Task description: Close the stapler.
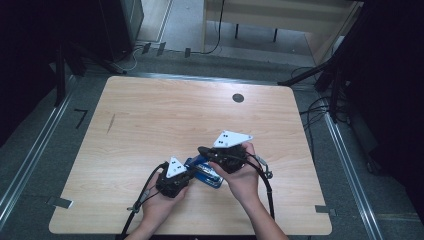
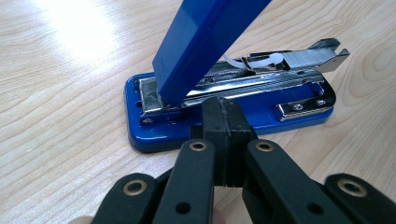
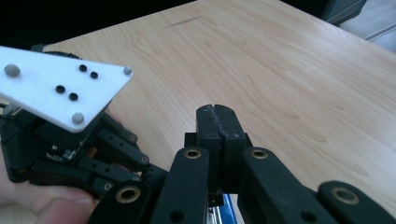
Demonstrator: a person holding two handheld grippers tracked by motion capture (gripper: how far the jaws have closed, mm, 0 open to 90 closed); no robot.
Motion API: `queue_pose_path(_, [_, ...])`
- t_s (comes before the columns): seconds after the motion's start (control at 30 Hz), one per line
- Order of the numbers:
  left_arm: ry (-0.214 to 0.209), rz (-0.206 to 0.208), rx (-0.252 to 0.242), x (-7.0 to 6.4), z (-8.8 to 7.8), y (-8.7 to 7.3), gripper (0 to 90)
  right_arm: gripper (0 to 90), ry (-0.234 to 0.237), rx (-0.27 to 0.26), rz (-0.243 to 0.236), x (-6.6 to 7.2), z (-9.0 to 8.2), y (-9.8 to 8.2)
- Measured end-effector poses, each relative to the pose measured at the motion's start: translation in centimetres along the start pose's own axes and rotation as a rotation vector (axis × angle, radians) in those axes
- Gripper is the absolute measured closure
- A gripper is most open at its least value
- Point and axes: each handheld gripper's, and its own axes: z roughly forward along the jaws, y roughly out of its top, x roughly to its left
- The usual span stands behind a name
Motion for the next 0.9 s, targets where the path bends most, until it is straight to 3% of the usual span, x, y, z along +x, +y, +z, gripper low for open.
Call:
queue_pose_path(0.5, [-0.005,0.004,0.007,0.0,0.0,0.0,90.0,90.0,-0.018,0.030,0.018,-0.4,-1.1,-2.5])
queue_pose_path(0.8, [-0.007,0.006,0.005,0.0,0.0,0.0,90.0,90.0,0.016,0.054,0.025,-0.5,-1.7,-4.6])
queue_pose_path(0.9, [-0.007,0.008,0.006,0.0,0.0,0.0,90.0,90.0,-0.005,0.055,0.041,-0.5,-2.1,-5.3])
